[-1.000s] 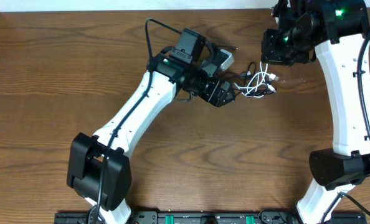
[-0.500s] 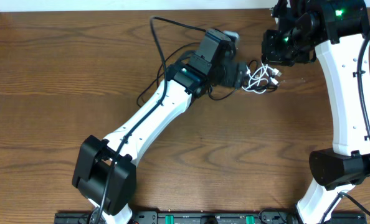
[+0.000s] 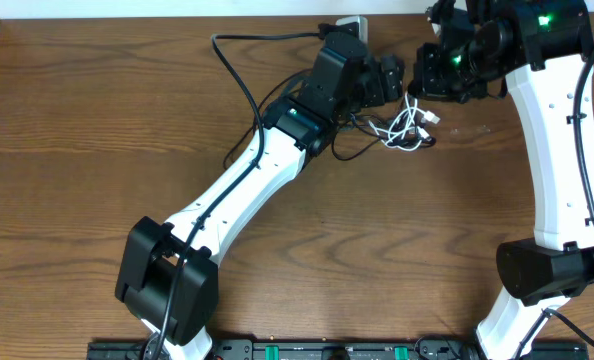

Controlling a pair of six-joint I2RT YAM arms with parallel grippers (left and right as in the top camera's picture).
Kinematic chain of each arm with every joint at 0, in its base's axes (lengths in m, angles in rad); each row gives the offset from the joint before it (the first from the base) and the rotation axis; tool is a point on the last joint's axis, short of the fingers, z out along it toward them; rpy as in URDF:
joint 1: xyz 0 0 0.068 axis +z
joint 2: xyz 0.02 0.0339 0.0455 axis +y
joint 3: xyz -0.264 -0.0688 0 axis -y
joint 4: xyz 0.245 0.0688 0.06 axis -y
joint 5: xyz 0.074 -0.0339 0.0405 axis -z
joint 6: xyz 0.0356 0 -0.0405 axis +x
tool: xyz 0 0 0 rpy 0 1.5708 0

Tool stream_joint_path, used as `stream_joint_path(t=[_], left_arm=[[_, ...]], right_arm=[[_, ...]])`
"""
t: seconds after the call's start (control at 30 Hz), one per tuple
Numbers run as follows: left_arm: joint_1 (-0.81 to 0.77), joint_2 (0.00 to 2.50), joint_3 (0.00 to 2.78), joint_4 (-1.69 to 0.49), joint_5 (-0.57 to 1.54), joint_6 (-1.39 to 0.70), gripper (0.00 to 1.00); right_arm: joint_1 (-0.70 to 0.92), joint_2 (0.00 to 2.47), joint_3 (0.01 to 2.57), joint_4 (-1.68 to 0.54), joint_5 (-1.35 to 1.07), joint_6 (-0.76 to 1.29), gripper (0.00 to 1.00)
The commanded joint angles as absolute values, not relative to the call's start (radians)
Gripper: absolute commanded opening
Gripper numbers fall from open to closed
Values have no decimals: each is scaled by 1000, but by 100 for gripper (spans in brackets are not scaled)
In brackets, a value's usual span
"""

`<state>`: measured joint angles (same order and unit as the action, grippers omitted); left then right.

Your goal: Untangle cables

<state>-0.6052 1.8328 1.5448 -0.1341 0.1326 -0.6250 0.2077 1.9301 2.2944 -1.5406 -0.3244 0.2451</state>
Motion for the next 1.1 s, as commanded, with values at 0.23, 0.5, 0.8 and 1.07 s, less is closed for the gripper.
stream_joint_path(t=[0.23,0.5,0.8,1.07], left_arm=[[-478,1829,1541,-117,578,-513,87],[-441,1829,1541,-207,899,-278,85],[-487,1765,1541,-371,588,-199,82],[-510,1580,1431,-413,332,-246,78]], right_arm=[[161,1917,2292,-1441,-375,329,1],[152,1917,2292,-1432,-397,329,1],[144,1917,2292,-1431,-403,325,1],[120,1917,2292,-1433,-403,313,1]])
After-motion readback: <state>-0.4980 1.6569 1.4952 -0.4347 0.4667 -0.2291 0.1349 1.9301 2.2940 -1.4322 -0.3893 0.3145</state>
